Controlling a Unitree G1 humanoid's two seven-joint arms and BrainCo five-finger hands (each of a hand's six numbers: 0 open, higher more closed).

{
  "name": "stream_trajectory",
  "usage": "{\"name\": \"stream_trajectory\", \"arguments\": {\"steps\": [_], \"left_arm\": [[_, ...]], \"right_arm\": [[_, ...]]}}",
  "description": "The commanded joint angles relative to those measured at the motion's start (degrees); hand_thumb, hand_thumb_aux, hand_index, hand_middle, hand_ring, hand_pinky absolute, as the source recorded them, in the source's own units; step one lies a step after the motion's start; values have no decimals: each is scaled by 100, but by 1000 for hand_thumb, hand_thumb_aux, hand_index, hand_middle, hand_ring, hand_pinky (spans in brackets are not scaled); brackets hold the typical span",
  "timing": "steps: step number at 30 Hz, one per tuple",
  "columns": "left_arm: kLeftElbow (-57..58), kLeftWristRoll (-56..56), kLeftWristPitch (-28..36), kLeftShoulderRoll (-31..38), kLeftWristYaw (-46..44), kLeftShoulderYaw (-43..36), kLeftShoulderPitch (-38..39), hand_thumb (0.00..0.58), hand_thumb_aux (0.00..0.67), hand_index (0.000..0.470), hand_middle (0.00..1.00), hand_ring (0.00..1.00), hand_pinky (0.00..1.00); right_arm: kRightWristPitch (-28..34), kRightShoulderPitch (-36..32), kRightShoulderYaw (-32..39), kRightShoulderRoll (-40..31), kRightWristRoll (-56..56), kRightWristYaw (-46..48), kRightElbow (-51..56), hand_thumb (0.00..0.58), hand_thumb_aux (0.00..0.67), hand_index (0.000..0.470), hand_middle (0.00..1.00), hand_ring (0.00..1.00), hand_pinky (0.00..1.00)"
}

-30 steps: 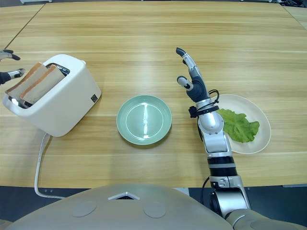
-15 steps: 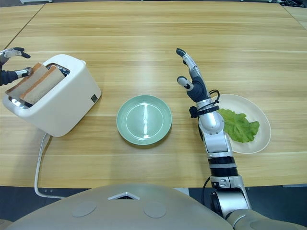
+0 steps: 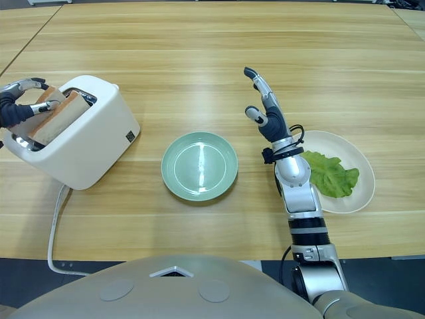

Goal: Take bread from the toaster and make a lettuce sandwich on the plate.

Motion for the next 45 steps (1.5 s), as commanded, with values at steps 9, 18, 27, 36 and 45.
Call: {"name": "stream_trajectory", "arguments": {"steps": [9, 18, 27, 36, 45], "left_arm": [[16, -149, -25, 67, -148, 164, 34, 96, 58, 41, 0, 0, 0], [354, -58, -138, 95, -176, -132, 62, 436, 336, 236, 0, 0, 0], [266, -432, -189, 48, -89, 85, -311, 580, 670, 470, 0, 0, 0], [294, -1441, 135, 273, -202, 129, -2639, 580, 670, 470, 0, 0, 0], [-566, -3274, 1613, -1150, -764, -960, -3186, 580, 670, 470, 0, 0, 0]], "right_arm": [[70, 62, -9, -30, -78, -6, -78, 0, 0, 0, 0, 0, 0], [83, 82, -18, -32, -85, -1, -114, 0, 0, 0, 0, 0, 0], [125, 81, -6, -24, -100, -2, -143, 0, 0, 0, 0, 0, 0], [134, -122, -55, -28, -98, -52, -140, 0, 0, 0, 0, 0, 0], [172, -722, -767, -1881, -1297, 126, 95, 0, 0, 0, 0, 0, 0]]}}
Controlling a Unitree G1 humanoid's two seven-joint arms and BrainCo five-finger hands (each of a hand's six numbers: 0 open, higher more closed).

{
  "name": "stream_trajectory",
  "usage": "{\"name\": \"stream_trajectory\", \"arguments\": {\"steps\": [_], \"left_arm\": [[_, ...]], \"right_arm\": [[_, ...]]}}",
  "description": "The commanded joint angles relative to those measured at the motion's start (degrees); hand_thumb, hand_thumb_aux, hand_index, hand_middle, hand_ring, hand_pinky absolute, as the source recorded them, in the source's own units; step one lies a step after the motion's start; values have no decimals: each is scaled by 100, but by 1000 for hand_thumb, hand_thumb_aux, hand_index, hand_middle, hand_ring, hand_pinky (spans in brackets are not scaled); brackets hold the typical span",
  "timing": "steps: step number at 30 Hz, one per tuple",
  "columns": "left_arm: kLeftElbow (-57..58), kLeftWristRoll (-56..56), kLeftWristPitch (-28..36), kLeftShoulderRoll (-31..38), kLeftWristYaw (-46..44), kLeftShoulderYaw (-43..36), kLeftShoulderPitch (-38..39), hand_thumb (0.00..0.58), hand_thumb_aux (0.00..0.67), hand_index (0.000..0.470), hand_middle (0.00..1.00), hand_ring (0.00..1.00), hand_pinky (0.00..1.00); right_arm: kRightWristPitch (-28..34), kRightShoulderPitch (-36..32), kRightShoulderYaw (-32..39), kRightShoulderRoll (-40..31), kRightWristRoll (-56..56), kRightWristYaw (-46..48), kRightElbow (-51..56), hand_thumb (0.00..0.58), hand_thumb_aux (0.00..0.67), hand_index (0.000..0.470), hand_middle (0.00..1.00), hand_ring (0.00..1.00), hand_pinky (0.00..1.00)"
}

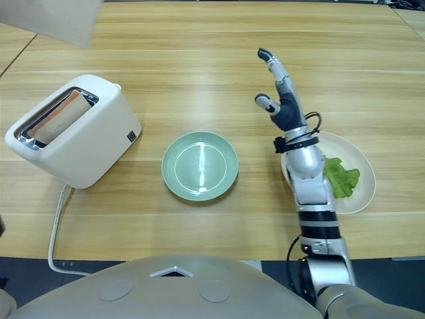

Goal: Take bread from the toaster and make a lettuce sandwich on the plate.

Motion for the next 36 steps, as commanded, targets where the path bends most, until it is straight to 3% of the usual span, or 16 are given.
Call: {"name": "stream_trajectory", "arguments": {"steps": [1, 4, 8, 14, 20, 21, 23, 24, 25, 26, 27, 28, 29, 36], "left_arm": [[-133, -628, 600, -717, -321, -614, 470, 580, 670, 470, 0, 0, 0], [105, -804, 717, -1086, -750, -1239, 982, 580, 670, 470, 0, 0, 0], [175, -460, 533, -1225, -1161, -2142, 1350, 580, 670, 470, 0, 0, 0], [464, 140, 388, -1676, -1163, -3124, 1324, 580, 670, 470, 0, 0, 0], [1144, 810, 285, -2083, -1310, -3882, 782, 580, 670, 470, 0, 0, 0], [1238, 914, 266, -2140, -1334, -3990, 708, 580, 670, 470, 0, 0, 0], [1439, 1220, 153, -2226, -1329, -4232, 592, 580, 670, 470, 0, 0, 0], [1532, 1357, 96, -2281, -1286, -4317, 552, 464, 370, 260, 0, 0, 0], [1580, 1451, 61, -2333, -1246, -4354, 525, 0, 0, 0, 0, 0, 0], [1587, 1505, 39, -2373, -1215, -4349, 512, 0, 0, 0, 0, 0, 0], [1563, 1523, 29, -2408, -1182, -4298, 501, 0, 0, 0, 0, 0, 0], [1503, 1540, 13, -2418, -1130, -4204, 488, 0, 0, 0, 0, 0, 0], [1442, 1555, -1, -2417, -1082, -4106, 473, 0, 0, 0, 0, 0, 0], [596, 1404, -156, -2197, -722, -3109, 436, 0, 0, 0, 0, 0, 0]], "right_arm": [[147, -198, -107, -1506, -1396, 240, 489, 0, 0, 0, 0, 0, 0], [196, -75, 154, -2684, -2535, 472, 1042, 0, 0, 0, 0, 0, 0], [175, 349, 232, -3464, -2555, 1262, 1210, 0, 0, 0, 0, 0, 0], [330, 772, 437, -3915, -2647, 1970, 1382, 0, 0, 0, 0, 0, 0], [300, 852, 919, -4111, -2943, 2193, 1704, 0, 0, 0, 0, 0, 0], [302, 845, 990, -4116, -2994, 2199, 1735, 66, 39, 28, 0, 0, 0], [273, 816, 1160, -4121, -3124, 2204, 1819, 116, 71, 50, 0, 0, 0], [260, 797, 1250, -4125, -3202, 2194, 1870, 164, 102, 72, 0, 0, 0], [256, 794, 1326, -4138, -3263, 2183, 1900, 237, 155, 109, 0, 0, 0], [251, 790, 1387, -4148, -3319, 2169, 1920, 379, 276, 194, 0, 0, 0], [231, 774, 1438, -4149, -3363, 2134, 1939, 470, 378, 265, 0, 0, 0], [196, 740, 1484, -4129, -3386, 2078, 1935, 543, 502, 352, 0, 0, 0], [162, 694, 1516, -4108, -3401, 1991, 1915, 580, 662, 464, 0, 0, 0], [-311, 512, 1196, -4122, -3093, 1134, 1252, 580, 670, 470, 0, 0, 0]]}}
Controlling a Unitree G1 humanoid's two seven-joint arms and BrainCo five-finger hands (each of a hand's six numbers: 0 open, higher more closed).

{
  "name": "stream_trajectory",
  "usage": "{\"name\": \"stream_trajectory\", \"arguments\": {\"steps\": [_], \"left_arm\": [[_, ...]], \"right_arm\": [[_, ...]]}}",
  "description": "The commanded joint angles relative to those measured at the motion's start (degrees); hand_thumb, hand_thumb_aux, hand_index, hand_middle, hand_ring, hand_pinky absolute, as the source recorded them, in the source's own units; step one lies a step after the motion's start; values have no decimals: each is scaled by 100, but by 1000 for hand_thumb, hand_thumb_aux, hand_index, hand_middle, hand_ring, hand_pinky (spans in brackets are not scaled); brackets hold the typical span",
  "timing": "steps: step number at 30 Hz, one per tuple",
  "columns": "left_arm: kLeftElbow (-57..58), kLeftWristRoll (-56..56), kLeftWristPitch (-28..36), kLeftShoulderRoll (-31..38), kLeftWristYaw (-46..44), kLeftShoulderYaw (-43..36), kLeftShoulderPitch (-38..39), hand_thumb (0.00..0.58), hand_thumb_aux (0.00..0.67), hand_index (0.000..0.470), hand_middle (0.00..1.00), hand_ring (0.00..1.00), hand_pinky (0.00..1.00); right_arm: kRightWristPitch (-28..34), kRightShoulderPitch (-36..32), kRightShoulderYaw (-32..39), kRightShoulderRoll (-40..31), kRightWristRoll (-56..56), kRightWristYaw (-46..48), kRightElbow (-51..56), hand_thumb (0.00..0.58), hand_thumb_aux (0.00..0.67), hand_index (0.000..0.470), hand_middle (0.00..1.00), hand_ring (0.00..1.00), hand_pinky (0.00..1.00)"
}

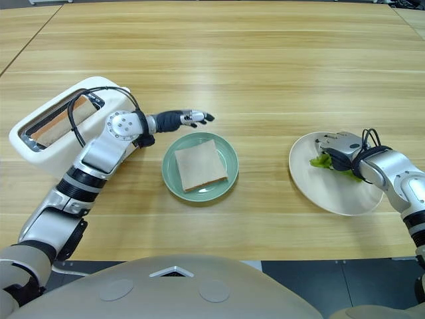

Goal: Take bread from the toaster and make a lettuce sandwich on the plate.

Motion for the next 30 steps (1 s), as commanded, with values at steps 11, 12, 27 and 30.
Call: {"name": "stream_trajectory", "arguments": {"steps": [11, 12, 27, 30], "left_arm": [[-2196, -619, 12, 1028, -223, 1580, 1421, 0, 0, 0, 0, 0, 0], [-2388, -715, -46, 1191, -346, 1743, 1661, 0, 0, 0, 0, 0, 0], [-2924, -1176, -1978, 2327, -1334, 6210, 4633, 0, 0, 0, 0, 0, 0], [-2752, -961, -1743, 2556, -847, 6748, 4247, 0, 0, 0, 0, 0, 0]], "right_arm": [[-1218, -879, 637, 1032, 1258, 677, -1915, 580, 670, 470, 0, 0, 0], [-1317, -1139, 872, 1291, 1188, 767, -1806, 580, 670, 470, 0, 0, 0], [-2175, -3286, 2623, 3522, -254, -39, 734, 580, 670, 470, 0, 0, 0], [-2221, -3197, 2760, 3568, -282, -34, 808, 576, 617, 433, 0, 0, 0]]}}
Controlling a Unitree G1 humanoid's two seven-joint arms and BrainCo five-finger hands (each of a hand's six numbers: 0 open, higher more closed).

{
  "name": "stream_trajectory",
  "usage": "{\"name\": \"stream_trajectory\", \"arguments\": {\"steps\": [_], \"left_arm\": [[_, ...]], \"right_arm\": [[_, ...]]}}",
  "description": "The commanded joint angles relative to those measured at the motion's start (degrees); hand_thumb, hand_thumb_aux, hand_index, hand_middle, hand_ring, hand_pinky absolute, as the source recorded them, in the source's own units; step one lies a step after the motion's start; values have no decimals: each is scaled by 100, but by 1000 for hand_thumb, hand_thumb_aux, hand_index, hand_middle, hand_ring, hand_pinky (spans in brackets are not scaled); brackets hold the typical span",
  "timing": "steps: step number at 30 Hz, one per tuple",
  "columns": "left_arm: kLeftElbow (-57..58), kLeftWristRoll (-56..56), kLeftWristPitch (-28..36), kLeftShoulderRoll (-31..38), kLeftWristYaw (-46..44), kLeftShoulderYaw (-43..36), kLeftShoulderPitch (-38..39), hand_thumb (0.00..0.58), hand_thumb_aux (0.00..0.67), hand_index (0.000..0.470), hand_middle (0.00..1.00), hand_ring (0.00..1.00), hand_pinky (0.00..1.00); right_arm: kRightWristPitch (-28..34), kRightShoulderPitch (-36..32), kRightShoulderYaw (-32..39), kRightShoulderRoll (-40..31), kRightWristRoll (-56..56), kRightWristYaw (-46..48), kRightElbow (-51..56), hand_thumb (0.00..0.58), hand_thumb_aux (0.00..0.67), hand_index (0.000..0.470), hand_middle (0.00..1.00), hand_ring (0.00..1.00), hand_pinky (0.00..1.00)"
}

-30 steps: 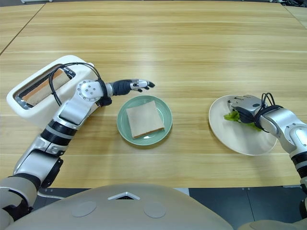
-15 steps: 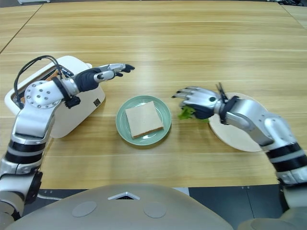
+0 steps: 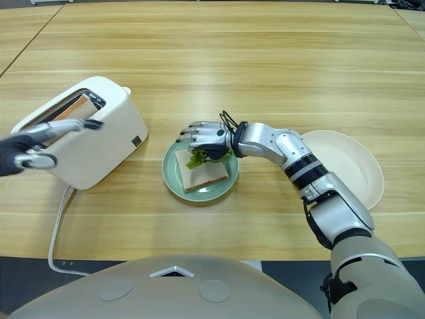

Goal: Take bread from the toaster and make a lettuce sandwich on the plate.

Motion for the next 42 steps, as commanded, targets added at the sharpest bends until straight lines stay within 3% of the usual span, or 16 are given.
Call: {"name": "stream_trajectory", "arguments": {"steps": [1, 4, 6, 7, 8, 18, 21, 23, 24, 25, 27, 30, 32, 34, 40, 42], "left_arm": [[204, 397, 315, 388, 640, 566, -533, 0, 0, 0, 0, 0, 0], [261, 1042, 459, 579, 1158, 440, -780, 0, 0, 0, 0, 0, 0], [320, 1690, 494, 718, 1482, -53, -898, 0, 0, 0, 0, 0, 0], [376, 2006, 486, 777, 1614, -315, -943, 0, 0, 0, 0, 0, 0], [451, 2283, 468, 827, 1737, -534, -966, 0, 0, 0, 0, 0, 0], [1140, 3513, 262, 1052, 2170, -1938, -1314, 0, 0, 0, 0, 0, 0], [1316, 3622, 181, 1038, 2212, -2198, -1389, 144, 89, 63, 0, 0, 0], [1392, 3584, 109, 978, 2193, -2354, -1395, 275, 184, 129, 0, 0, 0], [1431, 3570, 84, 963, 2197, -2410, -1403, 297, 202, 142, 0, 0, 0], [1478, 3558, 56, 953, 2197, -2469, -1406, 413, 310, 217, 0, 0, 0], [1536, 3507, 4, 944, 2164, -2559, -1385, 464, 370, 260, 0, 0, 0], [1479, 3329, -48, 920, 2031, -2601, -1316, 498, 418, 293, 0, 0, 0], [1474, 3256, -84, 928, 1988, -2604, -1293, 540, 494, 347, 0, 0, 0], [1503, 3207, -108, 919, 2017, -2563, -1316, 580, 670, 470, 0, 0, 0], [1643, 2791, 254, 828, 2389, -2188, -2322, 580, 670, 470, 0, 0, 0], [1570, 2117, 512, 714, 2184, -2144, -2821, 580, 670, 470, 0, 0, 0]], "right_arm": [[-67, 39, 173, 49, -53, 13, 90, 564, 557, 391, 0, 0, 0], [-86, 108, 143, 62, 87, 62, -83, 545, 504, 354, 0, 0, 0], [-73, 155, 94, 35, 188, 133, -239, 422, 321, 225, 0, 0, 0], [-54, 178, 64, 14, 224, 158, -308, 212, 137, 96, 0, 0, 0], [-27, 197, 31, -11, 252, 175, -376, 0, 0, 0, 0, 0, 0], [243, 285, -802, -641, 563, 181, -1159, 0, 0, 0, 0, 0, 0], [281, 359, -1079, -840, 711, 174, -1338, 0, 0, 0, 0, 0, 0], [329, 401, -1247, -941, 848, 183, -1358, 0, 0, 0, 0, 0, 0], [357, 407, -1315, -978, 865, 167, -1343, 0, 0, 0, 0, 0, 0], [398, 404, -1389, -1025, 858, 129, -1303, 0, 0, 0, 0, 0, 0], [488, 389, -1554, -1116, 873, 45, -1218, 0, 0, 0, 0, 0, 0], [644, 290, -1807, -1247, 921, -76, -990, 0, 0, 0, 0, 0, 0], [740, 226, -1951, -1328, 948, -142, -862, 0, 0, 0, 0, 0, 0], [811, 191, -2091, -1412, 967, -227, -729, 0, 0, 0, 0, 0, 0], [908, 282, -2395, -1656, 1097, -389, -583, 0, 0, 0, 0, 0, 0], [908, 336, -2407, -1706, 1116, -420, -568, 0, 0, 0, 0, 0, 0]]}}
